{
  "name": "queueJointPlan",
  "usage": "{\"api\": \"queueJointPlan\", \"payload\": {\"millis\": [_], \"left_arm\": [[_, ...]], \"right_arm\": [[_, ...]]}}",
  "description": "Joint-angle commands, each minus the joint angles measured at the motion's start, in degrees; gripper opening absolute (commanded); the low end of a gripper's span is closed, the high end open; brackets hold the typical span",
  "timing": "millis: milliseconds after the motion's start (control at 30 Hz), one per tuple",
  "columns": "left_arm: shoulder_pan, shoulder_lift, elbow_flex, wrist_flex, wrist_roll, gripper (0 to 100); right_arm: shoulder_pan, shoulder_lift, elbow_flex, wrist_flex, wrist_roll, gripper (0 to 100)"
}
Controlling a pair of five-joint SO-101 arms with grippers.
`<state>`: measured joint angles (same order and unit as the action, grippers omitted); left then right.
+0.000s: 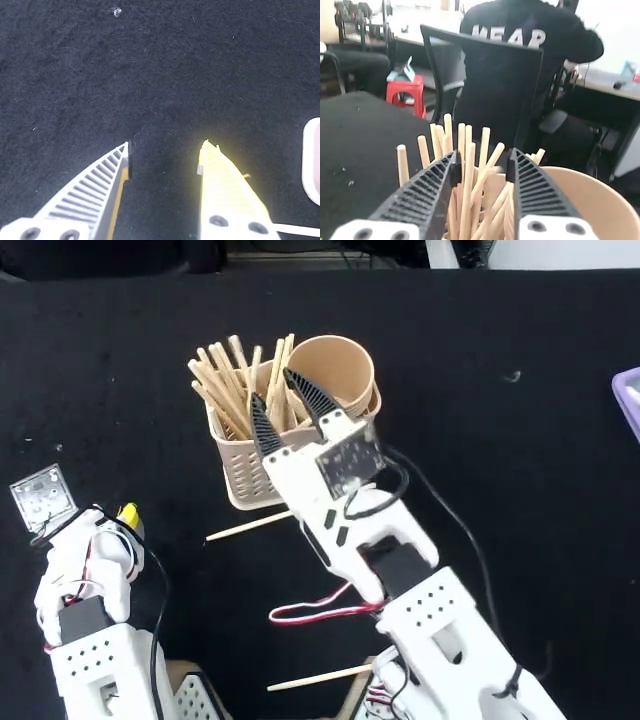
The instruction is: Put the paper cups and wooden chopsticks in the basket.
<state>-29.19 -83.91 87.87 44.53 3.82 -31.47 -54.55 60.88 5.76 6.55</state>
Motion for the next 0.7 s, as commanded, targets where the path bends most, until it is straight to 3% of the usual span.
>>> {"api": "queueJointPlan", "payload": {"millis": [0, 133, 233, 333, 500, 667], "left_arm": [[0.4, -0.44, -1.8, -0.35, 0.18, 22], [0.4, -0.44, -1.8, -0.35, 0.18, 22], [0.4, -0.44, -1.8, -0.35, 0.18, 22], [0.4, -0.44, -1.8, -0.44, 0.18, 22], [0.4, -0.44, -1.8, -0.44, 0.18, 22], [0.04, -0.44, -1.98, -0.44, 0.26, 22]], "right_arm": [[0.53, -5.58, -9.27, 14.15, -0.18, 13.3], [0.62, -12.79, -17.8, 40.62, 1.49, 8.8], [-1.58, -13.67, -21.32, 56.88, 11.52, 6.4], [-4.48, -13.67, -19.21, 68.22, 22.07, 10.3], [-8.97, -13.67, -5.49, 73.14, 28.66, 21.9], [-11.69, -13.67, 9.45, 71.38, 34.9, 21.4]]}}
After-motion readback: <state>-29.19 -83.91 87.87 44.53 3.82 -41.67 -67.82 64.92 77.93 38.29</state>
